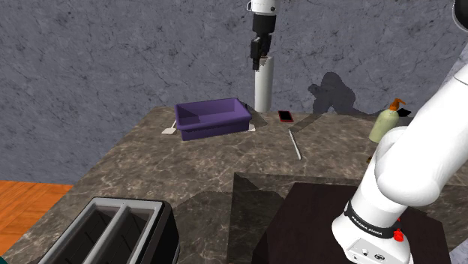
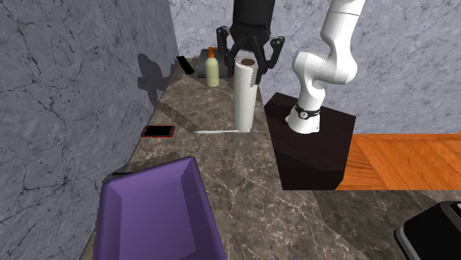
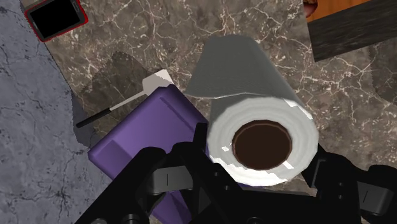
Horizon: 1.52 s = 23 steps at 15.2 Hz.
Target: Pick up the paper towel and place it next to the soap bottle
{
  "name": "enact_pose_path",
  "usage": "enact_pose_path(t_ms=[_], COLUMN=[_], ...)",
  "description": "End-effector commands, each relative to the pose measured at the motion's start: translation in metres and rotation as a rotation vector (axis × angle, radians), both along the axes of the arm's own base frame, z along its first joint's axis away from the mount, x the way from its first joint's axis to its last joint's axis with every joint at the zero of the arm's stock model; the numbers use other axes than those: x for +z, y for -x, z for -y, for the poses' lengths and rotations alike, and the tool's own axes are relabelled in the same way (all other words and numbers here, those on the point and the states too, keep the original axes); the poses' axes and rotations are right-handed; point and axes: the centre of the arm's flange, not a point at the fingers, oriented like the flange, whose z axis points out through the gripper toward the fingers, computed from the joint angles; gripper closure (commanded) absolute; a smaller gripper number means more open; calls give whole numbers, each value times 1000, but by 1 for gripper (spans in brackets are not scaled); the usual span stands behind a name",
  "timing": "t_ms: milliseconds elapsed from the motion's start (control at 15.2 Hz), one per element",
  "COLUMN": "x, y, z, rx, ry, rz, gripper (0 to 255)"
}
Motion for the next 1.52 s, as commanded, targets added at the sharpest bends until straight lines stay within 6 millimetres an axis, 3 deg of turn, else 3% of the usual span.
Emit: enact_pose_path(t_ms=[0,990,1452], x=[11,87,87], y=[-1,-1,77], z=[1,1,51], rx=[0,0,0], ry=[0,0,0], rz=[0,0,0], gripper=[255,255,255])
